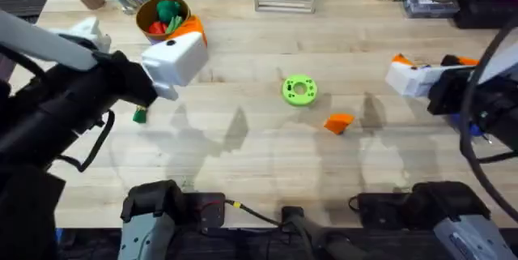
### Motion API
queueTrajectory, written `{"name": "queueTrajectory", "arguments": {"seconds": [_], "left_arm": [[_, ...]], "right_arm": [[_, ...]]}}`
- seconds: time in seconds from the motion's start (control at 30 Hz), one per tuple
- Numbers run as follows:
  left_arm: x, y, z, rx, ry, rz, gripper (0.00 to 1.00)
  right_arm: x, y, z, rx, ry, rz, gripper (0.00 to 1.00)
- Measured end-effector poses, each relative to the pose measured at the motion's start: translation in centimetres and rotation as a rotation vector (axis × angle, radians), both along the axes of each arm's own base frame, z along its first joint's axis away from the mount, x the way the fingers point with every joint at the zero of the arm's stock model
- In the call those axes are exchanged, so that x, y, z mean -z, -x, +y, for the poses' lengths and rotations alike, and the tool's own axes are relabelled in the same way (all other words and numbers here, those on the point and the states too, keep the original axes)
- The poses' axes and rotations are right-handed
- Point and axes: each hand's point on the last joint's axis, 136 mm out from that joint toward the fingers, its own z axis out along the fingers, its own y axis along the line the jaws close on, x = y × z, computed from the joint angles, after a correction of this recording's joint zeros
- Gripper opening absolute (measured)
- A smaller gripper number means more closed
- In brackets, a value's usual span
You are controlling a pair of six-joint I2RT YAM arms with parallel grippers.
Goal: Pick up the gripper from the table and insert it into the empty holder that is missing its gripper. Then pick up a screw, insert it into the mounting hole, and use the screwdriver to tighten it. Finally, clean up the table by picking up the vegetable and placing it into the bucket.
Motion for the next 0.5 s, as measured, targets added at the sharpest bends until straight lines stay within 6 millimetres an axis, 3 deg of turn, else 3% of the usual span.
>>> {"name": "queueTrajectory", "arguments": {"seconds": [0.13,0.5], "left_arm": [[-0.5,-0.2,-1.7,0.09,-0.074,-0.083,0.994],[2.1,-0.6,-5.0,0.192,-0.141,-0.323,0.994]], "right_arm": [[1.6,1.0,0.0,0.0,0.0,0.078,0.991],[6.9,6.0,0.0,-0.003,0.004,0.374,0.991]]}}
